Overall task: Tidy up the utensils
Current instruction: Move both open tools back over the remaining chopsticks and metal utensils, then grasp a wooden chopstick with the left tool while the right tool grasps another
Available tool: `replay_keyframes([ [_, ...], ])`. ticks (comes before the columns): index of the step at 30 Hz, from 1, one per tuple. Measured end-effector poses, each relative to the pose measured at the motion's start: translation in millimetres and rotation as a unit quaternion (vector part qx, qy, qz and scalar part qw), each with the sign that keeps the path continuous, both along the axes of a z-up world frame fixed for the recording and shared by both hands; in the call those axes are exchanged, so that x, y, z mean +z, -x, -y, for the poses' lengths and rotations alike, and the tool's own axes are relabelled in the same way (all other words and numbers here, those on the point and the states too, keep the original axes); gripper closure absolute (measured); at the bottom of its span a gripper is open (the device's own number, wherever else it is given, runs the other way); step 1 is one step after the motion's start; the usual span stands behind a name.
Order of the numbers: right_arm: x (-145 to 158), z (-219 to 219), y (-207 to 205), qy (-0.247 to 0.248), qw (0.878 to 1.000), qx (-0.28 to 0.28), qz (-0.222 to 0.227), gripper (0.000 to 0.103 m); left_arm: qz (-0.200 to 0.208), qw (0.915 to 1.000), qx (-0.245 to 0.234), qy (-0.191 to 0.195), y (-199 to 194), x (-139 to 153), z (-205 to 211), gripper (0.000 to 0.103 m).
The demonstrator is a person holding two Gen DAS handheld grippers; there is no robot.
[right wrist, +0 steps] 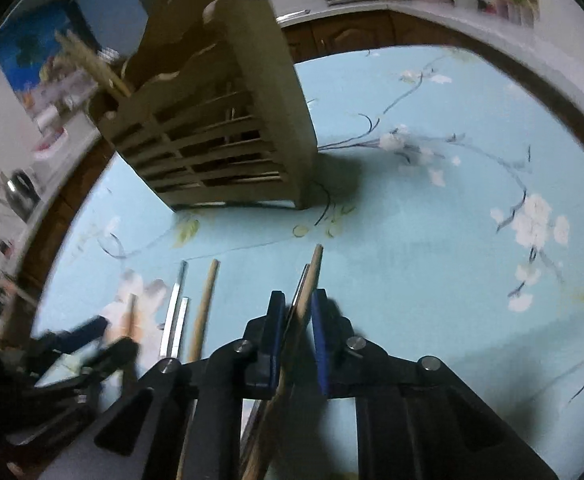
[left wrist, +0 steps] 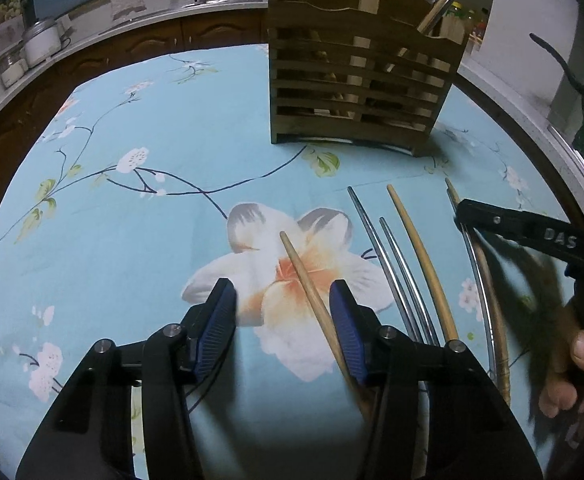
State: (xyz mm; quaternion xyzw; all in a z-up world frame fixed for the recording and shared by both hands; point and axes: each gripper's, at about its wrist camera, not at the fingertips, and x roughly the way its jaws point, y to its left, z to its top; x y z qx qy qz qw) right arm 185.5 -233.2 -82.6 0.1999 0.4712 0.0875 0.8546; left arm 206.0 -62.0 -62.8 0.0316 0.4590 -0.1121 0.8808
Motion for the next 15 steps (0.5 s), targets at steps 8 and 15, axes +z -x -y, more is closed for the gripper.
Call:
replay_keyframes([
  [8,8,-12,13,0.052,0.999,0.008,0.004,0.084,-0.007,1.0,0.0,0.002,8,0,-2,0.055],
  [15,11,-19,12,0.102,0.995,0.018,-0.001,0.09,-0.003,0.9999,-0.009,-0.004,6,-1,0,0.059],
])
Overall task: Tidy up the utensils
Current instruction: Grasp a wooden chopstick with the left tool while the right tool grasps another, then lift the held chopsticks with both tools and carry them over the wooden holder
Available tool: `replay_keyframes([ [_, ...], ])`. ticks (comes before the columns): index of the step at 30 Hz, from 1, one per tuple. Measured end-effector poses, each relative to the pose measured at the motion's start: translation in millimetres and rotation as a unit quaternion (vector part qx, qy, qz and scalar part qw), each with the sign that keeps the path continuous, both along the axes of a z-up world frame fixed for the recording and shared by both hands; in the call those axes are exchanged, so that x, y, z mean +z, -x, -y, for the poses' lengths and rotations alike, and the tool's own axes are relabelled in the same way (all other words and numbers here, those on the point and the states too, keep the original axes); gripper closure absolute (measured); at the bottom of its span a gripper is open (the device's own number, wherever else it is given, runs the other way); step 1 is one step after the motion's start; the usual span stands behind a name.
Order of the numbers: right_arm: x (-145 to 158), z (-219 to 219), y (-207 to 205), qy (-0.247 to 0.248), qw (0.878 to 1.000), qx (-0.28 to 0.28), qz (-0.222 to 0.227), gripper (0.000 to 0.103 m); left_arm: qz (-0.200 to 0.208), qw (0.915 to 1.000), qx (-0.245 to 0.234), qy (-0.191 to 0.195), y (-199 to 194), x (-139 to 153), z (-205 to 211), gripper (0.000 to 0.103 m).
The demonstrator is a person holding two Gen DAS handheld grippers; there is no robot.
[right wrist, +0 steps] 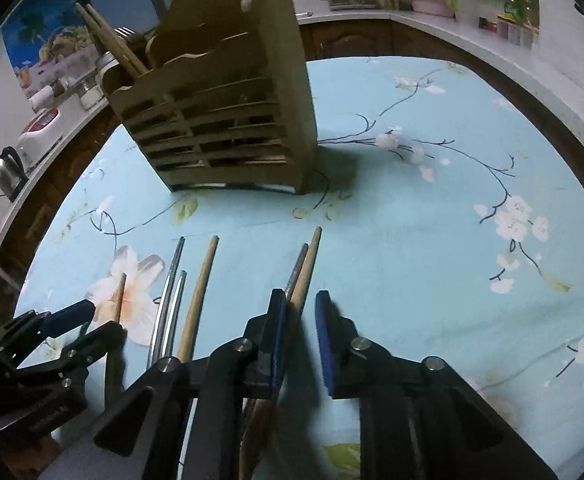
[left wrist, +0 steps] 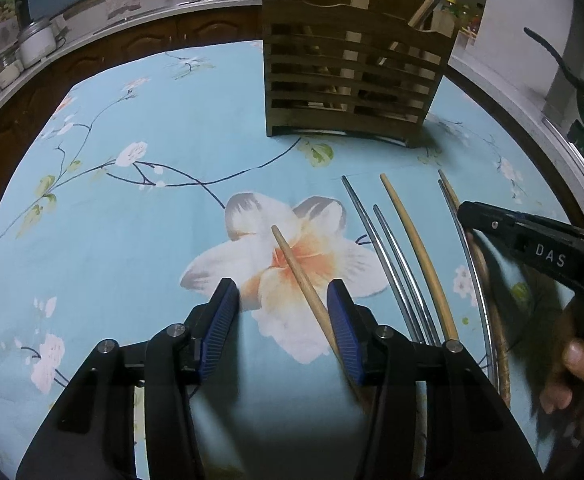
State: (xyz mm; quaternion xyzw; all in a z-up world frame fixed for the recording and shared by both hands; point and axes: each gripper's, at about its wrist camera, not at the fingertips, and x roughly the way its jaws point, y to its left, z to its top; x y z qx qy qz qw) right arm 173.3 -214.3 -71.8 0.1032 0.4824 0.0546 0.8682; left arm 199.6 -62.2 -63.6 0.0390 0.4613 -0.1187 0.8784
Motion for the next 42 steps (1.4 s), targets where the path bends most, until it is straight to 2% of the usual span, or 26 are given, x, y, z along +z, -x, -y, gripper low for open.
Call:
replay_keyframes([
  [3,-2,4,-6,-0.008,1.0,-0.003,-0.005,0.089,0.0,1.0,-0.003,0.001,-3,0,2,0.064],
  [7,-2,9,-4,-0.013,1.0,0.005,-0.011,0.09,-0.001,1.0,-0.008,0.005,-4,0,0,0.065],
  [11,-2,-11,-14,0.043,0.999,0.02,-0.012,0.089,0.008,0.9999,-0.011,-0.007,-7,-1,10,0.067],
  [13,-3,-17,-18,0.059,0.998,0.025,-0.004,0.089,0.011,0.9998,-0.018,-0.005,-6,-1,12,0.082],
  [15,-2,-19,-18,0.064,0.998,0.029,-0.003,0.089,0.011,0.9998,-0.019,-0.002,-6,0,11,0.092],
  [17,-2,-16,-17,0.049,0.998,0.027,-0.003,0.092,0.005,0.9998,-0.015,0.011,-8,1,7,0.095],
  [19,0,-6,-12,-0.004,1.0,0.02,-0.006,0.096,0.0,0.9996,-0.013,0.026,-8,4,1,0.098],
  [21,7,-1,-3,-0.025,1.0,0.013,0.003,0.097,0.0,0.9989,-0.012,0.044,-5,10,-4,0.099],
  [25,32,10,21,-0.073,0.997,0.014,0.031,0.097,0.012,0.9955,-0.013,0.093,10,34,-17,0.099],
  [26,37,12,24,-0.075,0.996,0.014,0.035,0.097,0.019,0.9935,-0.014,0.111,16,44,-22,0.099],
  [30,70,18,47,-0.099,0.992,0.016,0.072,0.097,0.045,0.9882,-0.018,0.145,34,77,-33,0.099],
  [35,110,27,65,-0.111,0.986,0.018,0.122,0.097,0.083,0.9807,-0.03,0.174,56,119,-42,0.099],
  [42,150,29,82,-0.112,0.978,0.023,0.177,0.097,0.12,0.9736,-0.044,0.189,79,157,-53,0.099],
])
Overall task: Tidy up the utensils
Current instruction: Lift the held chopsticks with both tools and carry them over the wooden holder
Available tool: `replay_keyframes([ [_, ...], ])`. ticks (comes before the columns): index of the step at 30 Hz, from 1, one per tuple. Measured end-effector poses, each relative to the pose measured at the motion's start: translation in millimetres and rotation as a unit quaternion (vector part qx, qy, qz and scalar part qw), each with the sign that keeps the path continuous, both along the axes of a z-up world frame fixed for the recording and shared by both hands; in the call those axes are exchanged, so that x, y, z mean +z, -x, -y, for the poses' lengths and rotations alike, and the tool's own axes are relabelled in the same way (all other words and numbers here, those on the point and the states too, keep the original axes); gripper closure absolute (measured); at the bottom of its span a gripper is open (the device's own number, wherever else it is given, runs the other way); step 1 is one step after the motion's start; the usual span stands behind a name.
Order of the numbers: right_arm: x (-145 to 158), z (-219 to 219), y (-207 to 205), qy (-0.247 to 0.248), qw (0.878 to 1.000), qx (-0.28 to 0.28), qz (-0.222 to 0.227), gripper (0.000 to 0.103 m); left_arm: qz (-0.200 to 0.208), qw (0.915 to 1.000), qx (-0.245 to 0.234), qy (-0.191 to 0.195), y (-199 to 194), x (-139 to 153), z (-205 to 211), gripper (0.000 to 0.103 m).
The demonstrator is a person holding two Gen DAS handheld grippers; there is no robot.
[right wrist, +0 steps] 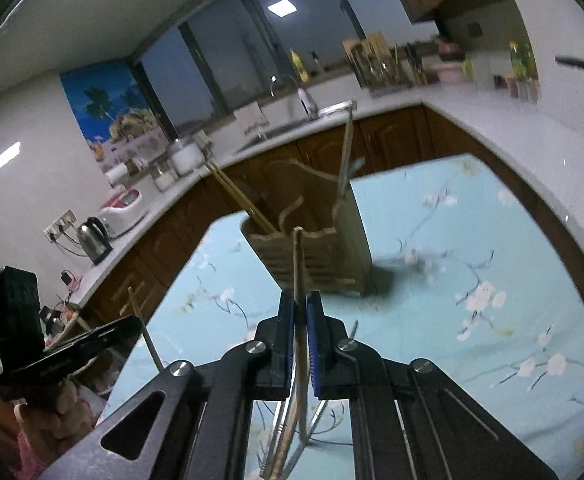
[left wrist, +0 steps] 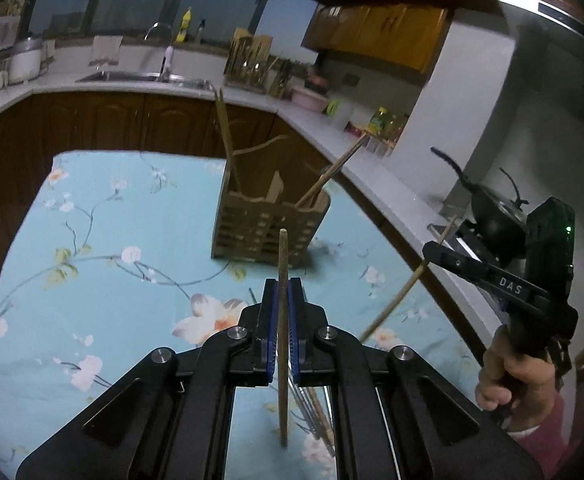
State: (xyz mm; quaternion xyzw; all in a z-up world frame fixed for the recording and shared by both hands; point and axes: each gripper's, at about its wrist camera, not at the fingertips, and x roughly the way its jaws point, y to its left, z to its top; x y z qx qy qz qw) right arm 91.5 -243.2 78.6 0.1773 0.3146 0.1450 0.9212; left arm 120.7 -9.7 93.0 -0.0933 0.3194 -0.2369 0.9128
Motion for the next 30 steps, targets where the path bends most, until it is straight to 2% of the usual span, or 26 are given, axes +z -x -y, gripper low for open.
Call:
replay_keyframes([
  [6,12,-6,3,0.013,1.0,0.001,0.023,0.097,0.018,0.9998,0.001,0.002,10,10,-4,0.1],
  [7,13,-6,3,0.014,1.0,0.001,0.024,0.097,0.018,0.9998,0.002,0.001,10,10,-4,0.103],
  [15,16,0,4,0.011,1.0,-0.005,0.026,0.097,0.005,1.0,0.008,-0.001,3,-1,-7,0.103],
  [21,21,8,8,0.005,0.999,-0.011,0.036,0.097,-0.064,0.9958,0.064,-0.016,-27,-43,-27,0.103],
  [23,21,10,8,0.001,0.999,-0.011,0.038,0.097,-0.101,0.9905,0.091,-0.026,-45,-65,-36,0.096],
  [25,21,12,8,-0.006,0.999,-0.01,0.04,0.097,-0.131,0.984,0.114,-0.041,-60,-84,-39,0.078],
  [26,21,13,9,-0.009,0.999,-0.009,0.041,0.097,-0.149,0.9791,0.129,-0.049,-72,-96,-42,0.075],
  [27,21,13,9,-0.013,0.999,-0.006,0.042,0.097,-0.157,0.9763,0.139,-0.051,-80,-104,-45,0.071],
  [30,20,14,9,-0.018,0.999,-0.001,0.045,0.097,-0.184,0.9684,0.154,-0.068,-110,-126,-45,0.071],
])
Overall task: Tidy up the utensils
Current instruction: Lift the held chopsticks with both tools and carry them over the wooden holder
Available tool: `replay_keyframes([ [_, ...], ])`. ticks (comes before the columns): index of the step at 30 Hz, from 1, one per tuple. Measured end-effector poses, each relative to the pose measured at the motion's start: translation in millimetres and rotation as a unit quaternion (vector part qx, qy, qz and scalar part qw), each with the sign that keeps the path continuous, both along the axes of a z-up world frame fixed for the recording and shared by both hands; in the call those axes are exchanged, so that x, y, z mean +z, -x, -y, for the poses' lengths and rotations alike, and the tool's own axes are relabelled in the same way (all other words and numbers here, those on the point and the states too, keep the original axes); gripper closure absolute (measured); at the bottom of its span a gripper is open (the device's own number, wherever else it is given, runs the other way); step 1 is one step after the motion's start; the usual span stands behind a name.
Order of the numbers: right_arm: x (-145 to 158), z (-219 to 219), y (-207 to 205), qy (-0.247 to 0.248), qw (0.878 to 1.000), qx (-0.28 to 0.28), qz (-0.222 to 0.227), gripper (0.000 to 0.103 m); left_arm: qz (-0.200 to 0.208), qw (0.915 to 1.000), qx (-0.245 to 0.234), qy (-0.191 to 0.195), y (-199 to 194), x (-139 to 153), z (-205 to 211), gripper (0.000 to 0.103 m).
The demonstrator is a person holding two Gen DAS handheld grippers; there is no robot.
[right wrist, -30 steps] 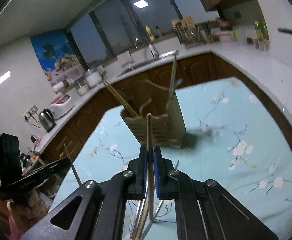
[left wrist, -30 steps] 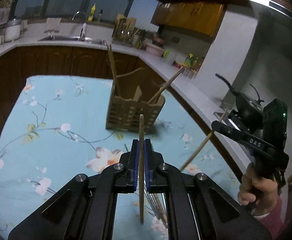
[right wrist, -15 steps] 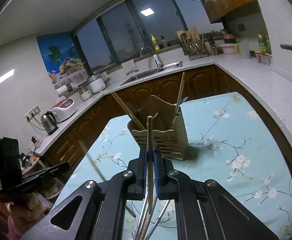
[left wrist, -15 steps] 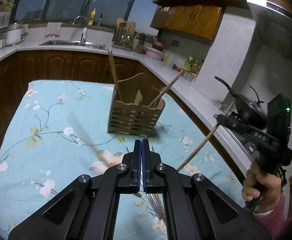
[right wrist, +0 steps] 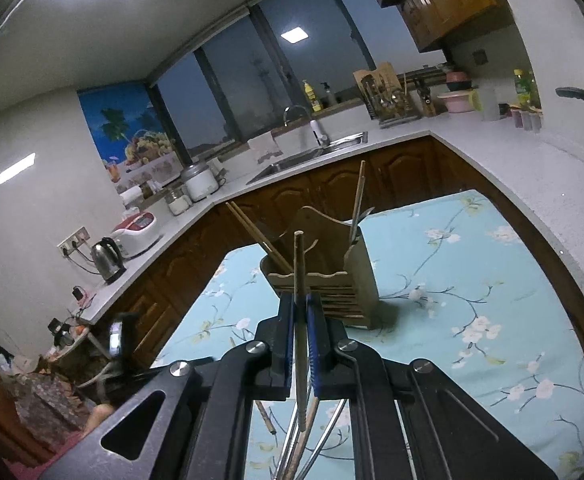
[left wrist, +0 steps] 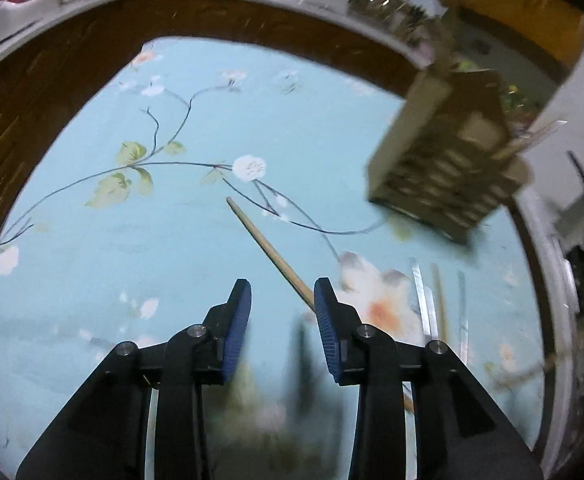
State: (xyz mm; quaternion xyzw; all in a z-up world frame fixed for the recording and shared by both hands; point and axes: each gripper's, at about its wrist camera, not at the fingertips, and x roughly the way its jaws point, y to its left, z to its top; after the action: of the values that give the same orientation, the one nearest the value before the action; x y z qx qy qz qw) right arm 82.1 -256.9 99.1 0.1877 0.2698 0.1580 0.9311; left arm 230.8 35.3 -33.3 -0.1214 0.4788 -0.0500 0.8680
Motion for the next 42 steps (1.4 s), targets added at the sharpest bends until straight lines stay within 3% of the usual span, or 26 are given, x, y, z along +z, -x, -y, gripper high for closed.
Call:
replay_keyframes([
  [5,-2,6,1,-0.01,1.0,0.003,-0.001,0.097,-0.033,0.9984,-0.001,-0.046,-40,-25,21,0.072],
  [7,-2,9,2,-0.015,1.0,0.002,-0.001,0.097,-0.018,0.9971,-0.007,-0.074,-47,-25,28,0.072],
  [10,-1,14,3,-0.021,1.0,-0.002,-0.001,0.096,-0.004,0.9941,-0.026,-0.105,-52,-26,41,0.089],
  [12,0,16,4,-0.023,1.0,-0.006,0.001,0.096,-0.004,0.995,-0.037,-0.093,-51,-25,41,0.097],
  [15,0,18,5,-0.025,1.0,-0.009,0.003,0.096,0.007,0.9967,-0.043,-0.069,-38,-17,35,0.098],
  [23,8,13,10,-0.025,1.0,-0.008,0.012,0.096,0.089,0.9932,-0.074,0.017,18,52,29,0.098],
  [32,17,2,11,-0.016,1.0,-0.001,0.021,0.096,0.156,0.9816,-0.092,0.061,55,114,20,0.098],
  [42,25,-6,13,-0.012,0.999,0.004,0.031,0.096,0.179,0.9771,-0.096,0.065,71,135,17,0.098],
])
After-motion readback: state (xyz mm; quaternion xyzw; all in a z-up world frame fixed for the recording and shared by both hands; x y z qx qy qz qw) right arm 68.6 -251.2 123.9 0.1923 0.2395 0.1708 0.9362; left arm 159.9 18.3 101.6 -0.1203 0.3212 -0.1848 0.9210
